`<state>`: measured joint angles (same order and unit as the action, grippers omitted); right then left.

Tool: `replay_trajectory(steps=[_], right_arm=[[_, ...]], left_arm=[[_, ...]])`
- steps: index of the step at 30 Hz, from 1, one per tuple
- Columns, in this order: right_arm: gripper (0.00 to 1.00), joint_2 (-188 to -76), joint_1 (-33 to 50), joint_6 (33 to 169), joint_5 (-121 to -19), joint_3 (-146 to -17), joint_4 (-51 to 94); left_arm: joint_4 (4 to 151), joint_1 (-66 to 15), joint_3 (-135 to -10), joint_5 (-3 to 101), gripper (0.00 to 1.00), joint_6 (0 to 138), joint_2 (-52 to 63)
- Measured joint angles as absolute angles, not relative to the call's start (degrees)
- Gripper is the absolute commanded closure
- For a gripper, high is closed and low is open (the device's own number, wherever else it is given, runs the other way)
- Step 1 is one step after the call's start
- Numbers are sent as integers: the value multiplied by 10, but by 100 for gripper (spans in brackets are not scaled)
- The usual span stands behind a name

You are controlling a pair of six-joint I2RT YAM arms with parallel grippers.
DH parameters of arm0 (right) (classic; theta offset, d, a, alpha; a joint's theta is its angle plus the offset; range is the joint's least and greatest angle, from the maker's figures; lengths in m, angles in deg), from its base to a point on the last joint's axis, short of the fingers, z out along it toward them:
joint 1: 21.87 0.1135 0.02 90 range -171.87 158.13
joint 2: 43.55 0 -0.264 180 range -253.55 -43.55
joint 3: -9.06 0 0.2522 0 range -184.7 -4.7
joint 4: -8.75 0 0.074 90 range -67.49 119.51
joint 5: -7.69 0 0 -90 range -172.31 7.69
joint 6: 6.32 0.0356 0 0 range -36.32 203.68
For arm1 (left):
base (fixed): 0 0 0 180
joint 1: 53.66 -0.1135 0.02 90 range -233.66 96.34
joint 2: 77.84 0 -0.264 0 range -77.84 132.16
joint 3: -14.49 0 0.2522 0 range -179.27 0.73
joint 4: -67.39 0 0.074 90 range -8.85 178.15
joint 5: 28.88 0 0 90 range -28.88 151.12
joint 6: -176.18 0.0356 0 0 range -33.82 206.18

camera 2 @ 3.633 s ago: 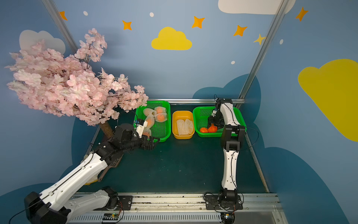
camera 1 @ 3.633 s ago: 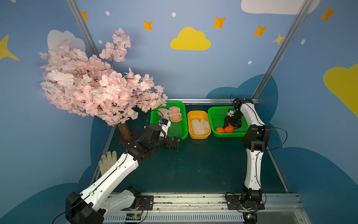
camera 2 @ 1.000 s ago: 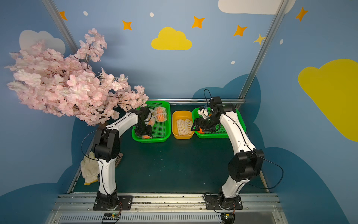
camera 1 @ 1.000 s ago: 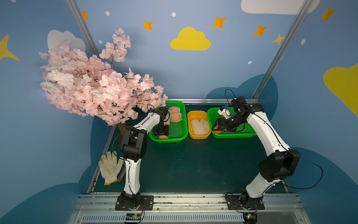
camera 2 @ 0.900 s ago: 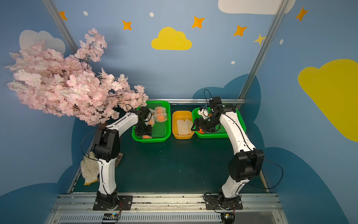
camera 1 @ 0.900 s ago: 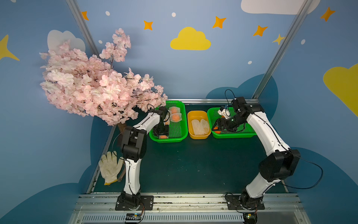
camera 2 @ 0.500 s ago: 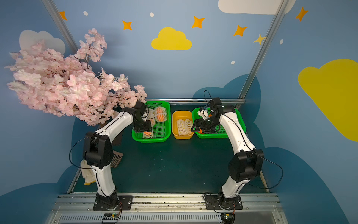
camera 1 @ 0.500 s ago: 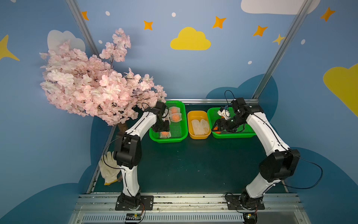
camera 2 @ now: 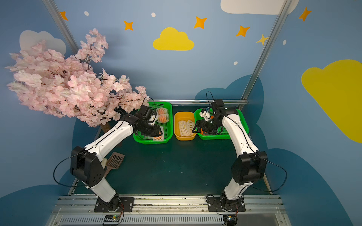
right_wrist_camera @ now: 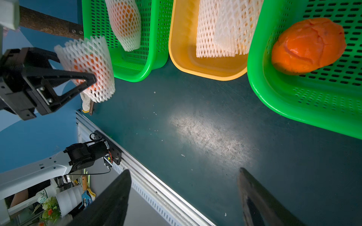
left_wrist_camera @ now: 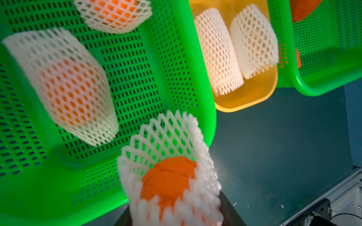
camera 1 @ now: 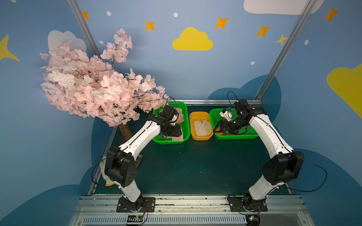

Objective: Remove foam nets from oranges
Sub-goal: Pick up the orange from the basket, then place the orange at the center of the board.

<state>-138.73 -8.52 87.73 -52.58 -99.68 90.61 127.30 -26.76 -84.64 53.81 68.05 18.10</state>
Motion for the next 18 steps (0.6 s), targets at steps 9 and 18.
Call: replay_trajectory(steps=[9,18], right_arm=[[16,-1365,-83,894,-494,-924,884],[16,-1362,-65,925,-449,-841,847]], left_arm=[[1201,-186,-755,517,49,641,142],[1082,-129,-668,461,47,623,175]])
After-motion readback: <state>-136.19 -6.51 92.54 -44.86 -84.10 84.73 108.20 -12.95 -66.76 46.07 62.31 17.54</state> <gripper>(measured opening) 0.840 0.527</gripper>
